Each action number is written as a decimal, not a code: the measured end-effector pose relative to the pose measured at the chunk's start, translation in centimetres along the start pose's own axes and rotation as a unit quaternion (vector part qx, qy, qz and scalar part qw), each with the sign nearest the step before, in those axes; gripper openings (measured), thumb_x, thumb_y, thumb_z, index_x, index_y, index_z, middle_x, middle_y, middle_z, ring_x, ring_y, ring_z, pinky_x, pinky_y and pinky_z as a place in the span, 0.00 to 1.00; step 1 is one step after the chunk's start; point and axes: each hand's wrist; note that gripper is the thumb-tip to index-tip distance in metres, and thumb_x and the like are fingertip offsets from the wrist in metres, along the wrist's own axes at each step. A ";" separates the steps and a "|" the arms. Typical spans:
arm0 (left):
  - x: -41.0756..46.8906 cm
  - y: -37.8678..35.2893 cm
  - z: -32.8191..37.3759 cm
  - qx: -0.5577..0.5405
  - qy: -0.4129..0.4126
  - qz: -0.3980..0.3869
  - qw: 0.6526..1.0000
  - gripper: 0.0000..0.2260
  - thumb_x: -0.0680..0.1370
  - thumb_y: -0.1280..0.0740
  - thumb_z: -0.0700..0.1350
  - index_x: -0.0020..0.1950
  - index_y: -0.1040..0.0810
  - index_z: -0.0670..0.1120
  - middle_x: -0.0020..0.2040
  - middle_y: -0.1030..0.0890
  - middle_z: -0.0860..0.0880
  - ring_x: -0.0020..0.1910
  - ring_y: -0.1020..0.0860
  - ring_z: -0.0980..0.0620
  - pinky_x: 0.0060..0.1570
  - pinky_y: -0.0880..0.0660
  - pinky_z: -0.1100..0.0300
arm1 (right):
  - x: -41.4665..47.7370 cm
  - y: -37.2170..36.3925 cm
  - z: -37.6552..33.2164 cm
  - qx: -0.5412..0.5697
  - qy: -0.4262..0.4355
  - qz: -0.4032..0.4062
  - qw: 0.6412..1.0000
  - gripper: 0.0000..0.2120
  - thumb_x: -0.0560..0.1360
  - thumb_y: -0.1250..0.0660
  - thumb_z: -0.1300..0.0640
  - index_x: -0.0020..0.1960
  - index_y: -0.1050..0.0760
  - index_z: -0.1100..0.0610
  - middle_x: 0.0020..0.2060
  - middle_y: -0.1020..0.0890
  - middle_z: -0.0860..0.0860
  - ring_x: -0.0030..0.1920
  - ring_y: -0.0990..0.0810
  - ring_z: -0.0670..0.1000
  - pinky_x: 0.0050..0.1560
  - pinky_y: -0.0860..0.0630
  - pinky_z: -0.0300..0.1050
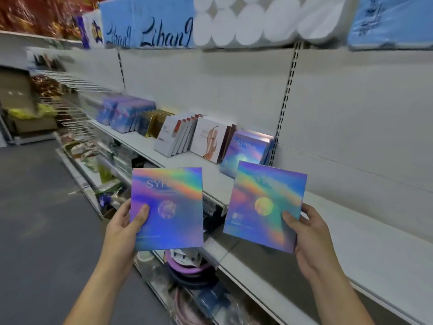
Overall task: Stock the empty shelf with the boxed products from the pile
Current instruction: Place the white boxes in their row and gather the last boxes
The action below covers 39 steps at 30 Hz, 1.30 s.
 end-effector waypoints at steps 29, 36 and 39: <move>28.2 -8.4 -4.4 0.001 0.062 -0.194 0.979 0.16 0.74 0.29 0.46 0.62 0.20 0.47 0.56 0.14 0.43 0.58 0.17 0.38 0.63 0.24 0.37 | 20.3 -12.8 6.6 -0.052 0.070 0.195 0.977 0.16 0.76 0.30 0.68 0.58 0.23 0.51 0.49 0.14 0.53 0.49 0.15 0.57 0.47 0.19 0.51; 33.7 -9.1 -5.8 -0.018 0.074 -0.274 0.959 0.10 0.73 0.28 0.50 0.54 0.17 0.57 0.54 0.14 0.46 0.53 0.15 0.44 0.56 0.20 0.43 | 21.0 -14.1 7.5 -0.203 0.097 0.348 0.910 0.16 0.71 0.25 0.64 0.52 0.17 0.45 0.42 0.14 0.47 0.45 0.15 0.54 0.47 0.20 0.49; 35.5 -8.9 -6.4 -0.030 0.087 -0.305 0.948 0.12 0.74 0.29 0.50 0.58 0.19 0.54 0.53 0.13 0.48 0.51 0.15 0.46 0.53 0.19 0.45 | 21.0 -15.4 7.3 -0.231 0.092 0.378 0.892 0.14 0.71 0.23 0.61 0.54 0.16 0.48 0.42 0.13 0.47 0.43 0.15 0.52 0.45 0.19 0.49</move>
Point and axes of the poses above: each hand's wrist, its own x-axis towards the middle knuckle, its own y-axis out of the back of the hand, z = x × y
